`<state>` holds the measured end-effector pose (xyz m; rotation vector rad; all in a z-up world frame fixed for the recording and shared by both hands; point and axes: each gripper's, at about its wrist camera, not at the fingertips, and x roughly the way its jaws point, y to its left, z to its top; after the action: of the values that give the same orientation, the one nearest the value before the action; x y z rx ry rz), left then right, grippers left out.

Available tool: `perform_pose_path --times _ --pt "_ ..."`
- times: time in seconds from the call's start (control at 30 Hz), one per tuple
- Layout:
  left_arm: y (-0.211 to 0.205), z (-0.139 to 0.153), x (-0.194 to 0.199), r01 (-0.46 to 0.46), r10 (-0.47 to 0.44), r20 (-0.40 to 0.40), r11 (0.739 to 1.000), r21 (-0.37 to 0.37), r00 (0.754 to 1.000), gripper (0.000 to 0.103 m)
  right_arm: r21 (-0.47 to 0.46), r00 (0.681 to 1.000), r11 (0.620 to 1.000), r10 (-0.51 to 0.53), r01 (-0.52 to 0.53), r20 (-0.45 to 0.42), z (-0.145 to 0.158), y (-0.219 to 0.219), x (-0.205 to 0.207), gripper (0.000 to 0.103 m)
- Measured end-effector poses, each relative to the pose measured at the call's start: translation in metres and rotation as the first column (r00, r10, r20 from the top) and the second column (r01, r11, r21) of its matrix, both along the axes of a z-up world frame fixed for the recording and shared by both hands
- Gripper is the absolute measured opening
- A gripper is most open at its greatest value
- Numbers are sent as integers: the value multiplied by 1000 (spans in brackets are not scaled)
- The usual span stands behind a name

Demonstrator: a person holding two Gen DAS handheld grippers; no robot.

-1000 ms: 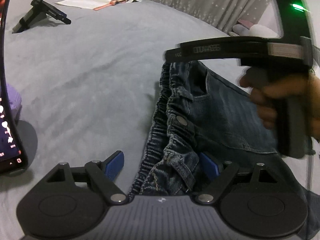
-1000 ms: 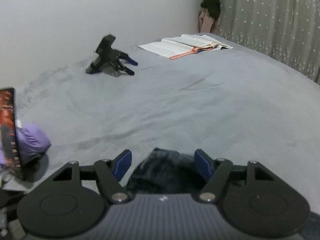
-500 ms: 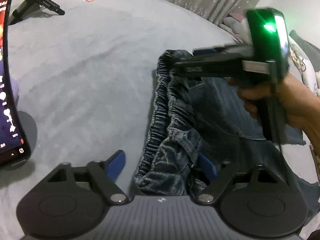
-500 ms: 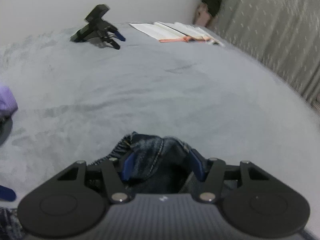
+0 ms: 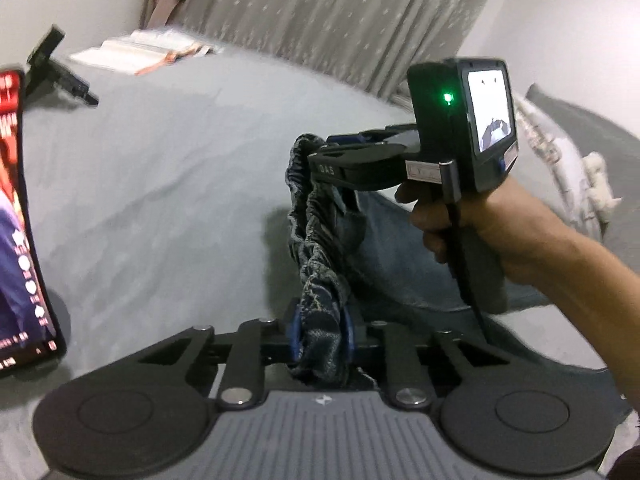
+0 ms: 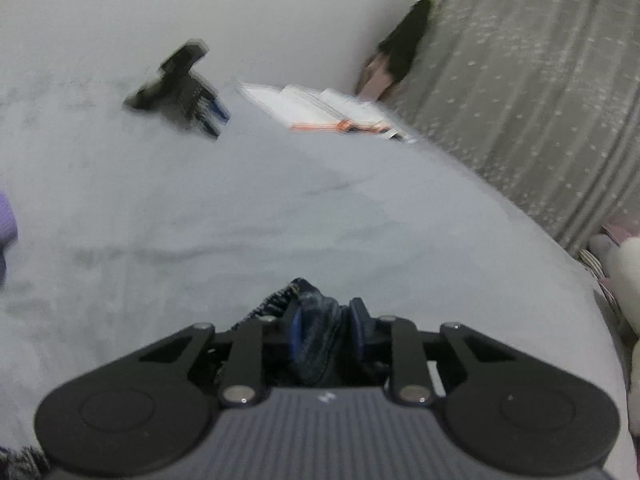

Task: Fold clothes
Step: 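Grasp the waistband with the right gripper beside the left gripper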

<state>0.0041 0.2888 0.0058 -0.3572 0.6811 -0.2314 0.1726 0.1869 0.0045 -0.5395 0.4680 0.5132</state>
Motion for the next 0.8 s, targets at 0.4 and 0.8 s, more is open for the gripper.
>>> perform_pose_path --times 0.4,0.8 --pt "-5 -42 21 -36 56 -146 991 132 988 21 -61 989 998 -6 -3 -148 -63 38 36 24" --pt "-13 -9 4 -119 129 -16 948 294 991 32 148 960 989 44 -2 -277 -2 1 50 77"
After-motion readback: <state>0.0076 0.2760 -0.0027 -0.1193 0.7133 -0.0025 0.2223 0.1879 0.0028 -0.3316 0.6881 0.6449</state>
